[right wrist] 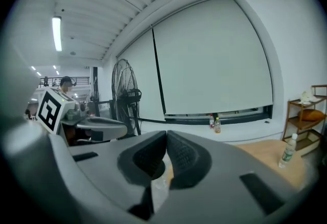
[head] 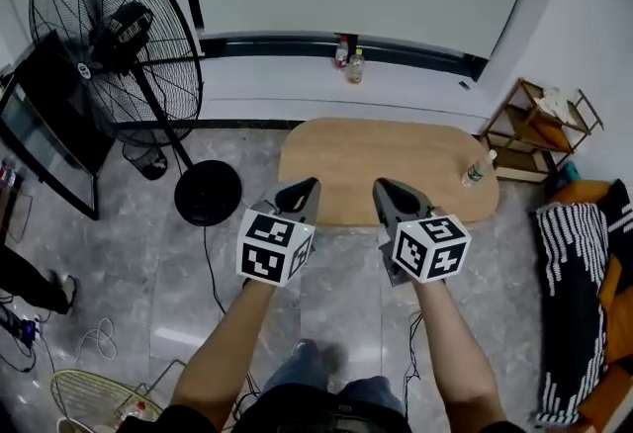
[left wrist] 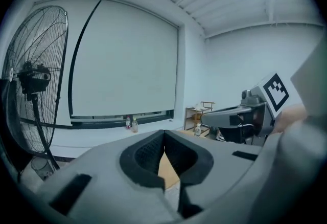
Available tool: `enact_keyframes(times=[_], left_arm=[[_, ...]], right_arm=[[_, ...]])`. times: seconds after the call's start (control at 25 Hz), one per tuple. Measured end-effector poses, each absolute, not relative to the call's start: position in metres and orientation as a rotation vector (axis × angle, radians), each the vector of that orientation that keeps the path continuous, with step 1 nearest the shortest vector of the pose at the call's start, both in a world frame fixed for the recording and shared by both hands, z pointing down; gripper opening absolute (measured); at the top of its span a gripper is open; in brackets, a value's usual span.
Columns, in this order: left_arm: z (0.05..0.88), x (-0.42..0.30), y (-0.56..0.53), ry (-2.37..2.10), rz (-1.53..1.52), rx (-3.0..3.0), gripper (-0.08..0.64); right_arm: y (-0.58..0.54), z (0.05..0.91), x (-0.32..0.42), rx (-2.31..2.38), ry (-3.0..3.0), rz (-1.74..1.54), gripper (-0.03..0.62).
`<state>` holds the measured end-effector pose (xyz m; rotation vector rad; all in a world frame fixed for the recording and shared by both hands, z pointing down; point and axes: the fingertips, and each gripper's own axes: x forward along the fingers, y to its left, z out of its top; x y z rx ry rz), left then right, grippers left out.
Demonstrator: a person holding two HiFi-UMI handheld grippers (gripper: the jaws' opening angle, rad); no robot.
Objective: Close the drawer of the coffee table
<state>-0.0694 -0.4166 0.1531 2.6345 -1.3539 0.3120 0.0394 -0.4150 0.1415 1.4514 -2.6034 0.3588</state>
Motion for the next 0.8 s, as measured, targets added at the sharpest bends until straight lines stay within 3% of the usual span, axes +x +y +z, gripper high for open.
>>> enact_keyframes(times=[0.32, 0.8], left_arm=[[0.095, -0.095, -0.403, -1.378, 0.292, 2.671, 0.003], [0.07, -0.088, -0.395, -1.443, 0.314, 2.698, 0.003]], right_arm=[[-0.397, 0.076, 0.032, 1.517, -2.595, 0.29, 0.005], [-0.387, 0.064, 0.043, 1.478, -2.602, 0.194, 0.005]])
